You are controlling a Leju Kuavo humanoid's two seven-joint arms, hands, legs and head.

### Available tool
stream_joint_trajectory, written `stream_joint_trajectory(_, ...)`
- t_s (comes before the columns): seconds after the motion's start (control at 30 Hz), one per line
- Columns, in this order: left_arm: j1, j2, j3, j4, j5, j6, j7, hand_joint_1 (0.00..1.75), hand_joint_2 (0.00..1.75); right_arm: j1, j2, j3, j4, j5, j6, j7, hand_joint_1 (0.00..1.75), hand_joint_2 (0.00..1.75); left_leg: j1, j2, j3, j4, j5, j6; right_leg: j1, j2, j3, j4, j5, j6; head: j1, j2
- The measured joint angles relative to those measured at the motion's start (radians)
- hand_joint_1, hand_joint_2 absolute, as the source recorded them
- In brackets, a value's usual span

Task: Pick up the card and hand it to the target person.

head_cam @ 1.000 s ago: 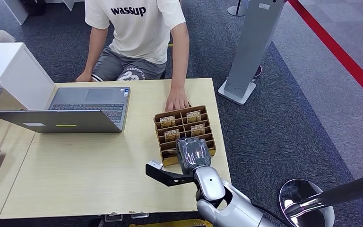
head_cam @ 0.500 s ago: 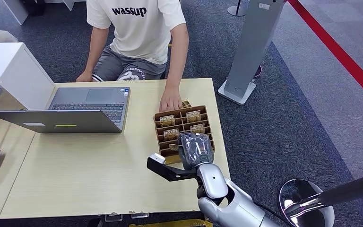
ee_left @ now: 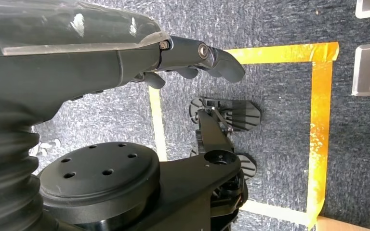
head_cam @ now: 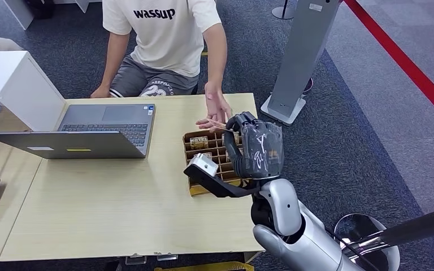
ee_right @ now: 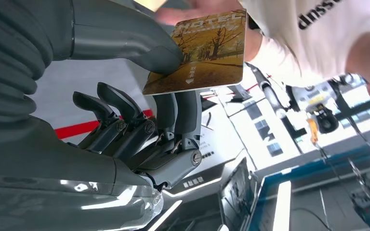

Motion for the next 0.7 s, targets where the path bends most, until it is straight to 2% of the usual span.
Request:
stream_joint_trajectory(0.27, 0.000, 0.000, -0.012, -0.002, -0.011, -0.018, -0.007, 0.00, 1.75, -0.015, 0.054, 0.005, 0.200, -0.034, -0.123, -0.060, 1.75, 1.75, 0.000, 0.002, 0.002, -0.002, 0.000, 0.000, 0.000, 0.002, 0.002, -0.002, 0.001, 0.000, 0.000, 0.000)
stream_joint_trajectory(0.6, 0.000, -0.008, -0.014, -0.001, -0.012, -0.028, -0.009, 0.00, 1.75, -0.030, 0.087, 0.001, 0.326, -0.071, -0.178, -0.099, 1.75, 1.75, 0.000, 0.002, 0.002, -0.002, 0.001, 0.000, 0.000, 0.002, 0.002, -0.001, 0.001, 0.000, 0.000, 0.000)
stream_joint_trajectory(0.67, 0.000, -0.008, -0.016, -0.001, -0.013, -0.029, -0.008, 0.00, 1.75, -0.032, 0.088, 0.001, 0.335, -0.076, -0.181, -0.102, 1.50, 1.75, 0.000, 0.002, 0.002, -0.002, 0.000, 0.000, 0.000, 0.002, 0.001, -0.001, 0.001, 0.000, 0.000, 0.000)
stream_joint_trajectory(0.7, 0.000, -0.009, -0.017, -0.001, -0.014, -0.029, -0.008, 0.00, 1.75, -0.033, 0.089, 0.001, 0.339, -0.079, -0.181, -0.103, 1.33, 1.75, 0.000, 0.002, 0.002, -0.002, 0.001, 0.000, 0.000, 0.002, 0.001, -0.001, 0.001, 0.000, 0.000, 0.000)
